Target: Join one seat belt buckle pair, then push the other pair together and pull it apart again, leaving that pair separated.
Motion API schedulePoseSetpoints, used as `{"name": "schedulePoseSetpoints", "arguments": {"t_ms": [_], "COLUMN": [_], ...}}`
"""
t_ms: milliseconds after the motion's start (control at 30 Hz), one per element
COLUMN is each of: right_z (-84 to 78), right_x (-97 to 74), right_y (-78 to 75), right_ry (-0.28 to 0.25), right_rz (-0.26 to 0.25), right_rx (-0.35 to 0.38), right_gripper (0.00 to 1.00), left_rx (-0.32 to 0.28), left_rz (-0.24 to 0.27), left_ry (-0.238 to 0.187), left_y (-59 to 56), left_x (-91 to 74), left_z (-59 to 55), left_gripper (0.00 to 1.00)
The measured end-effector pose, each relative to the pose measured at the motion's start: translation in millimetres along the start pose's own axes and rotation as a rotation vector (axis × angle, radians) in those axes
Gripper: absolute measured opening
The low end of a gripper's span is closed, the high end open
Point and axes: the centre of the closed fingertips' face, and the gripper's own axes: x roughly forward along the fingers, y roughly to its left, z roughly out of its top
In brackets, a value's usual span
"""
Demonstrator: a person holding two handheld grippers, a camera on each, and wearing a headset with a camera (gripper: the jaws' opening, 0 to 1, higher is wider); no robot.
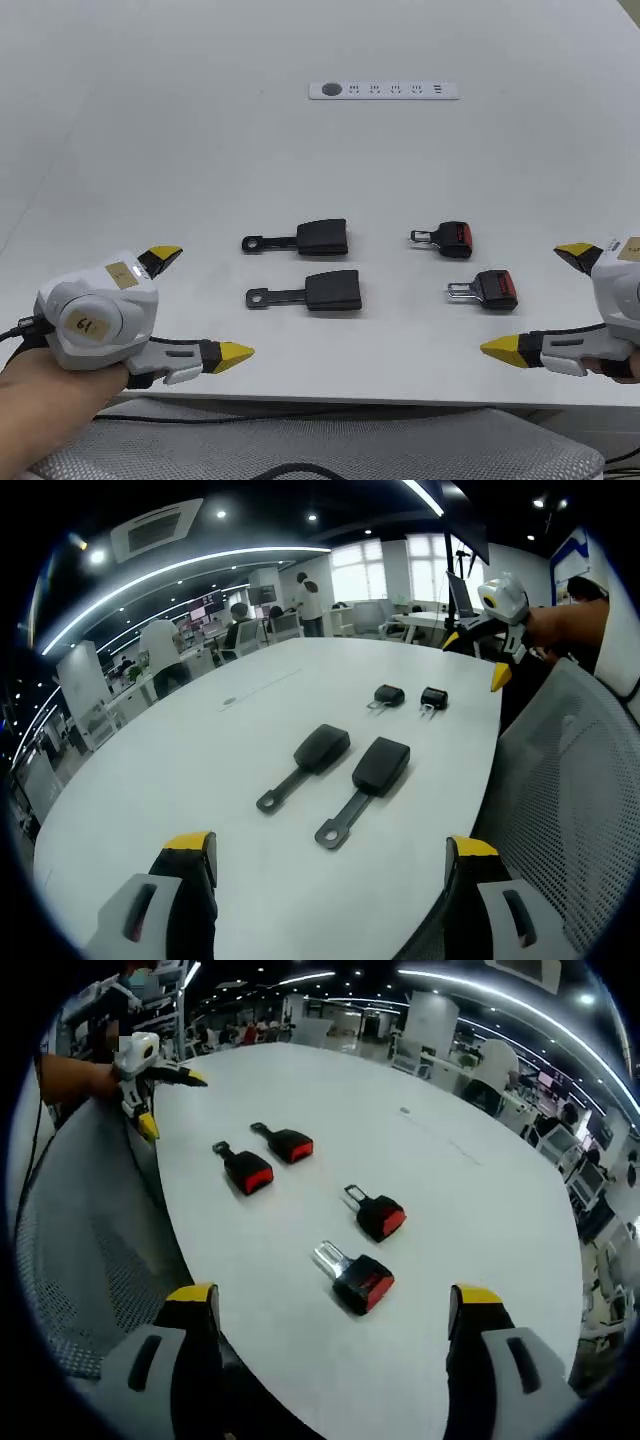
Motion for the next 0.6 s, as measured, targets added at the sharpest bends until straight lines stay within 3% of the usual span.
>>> {"name": "schedulePoseSetpoints", "arguments": {"t_ms": [200,600], "right_z": [-1.2,6.7], "right_x": [-4.3,-5.4], "right_y": [-13.1,-18.7], "right_ry": [-0.009,-0.044], "right_rz": [-0.018,-0.027], "right_rx": [0.012,0.033], "right_gripper": [0.96,1.00], "left_rx": [-0.004,-0.014], "left_rz": [-0.001,-0.002], "left_ry": [0.002,-0.013], "left_y": [-0.6,-3.1], "left_x": [-0.1,-1.5], "left_z": [0.6,5.9], "left_gripper": [0.95,0.95]}}
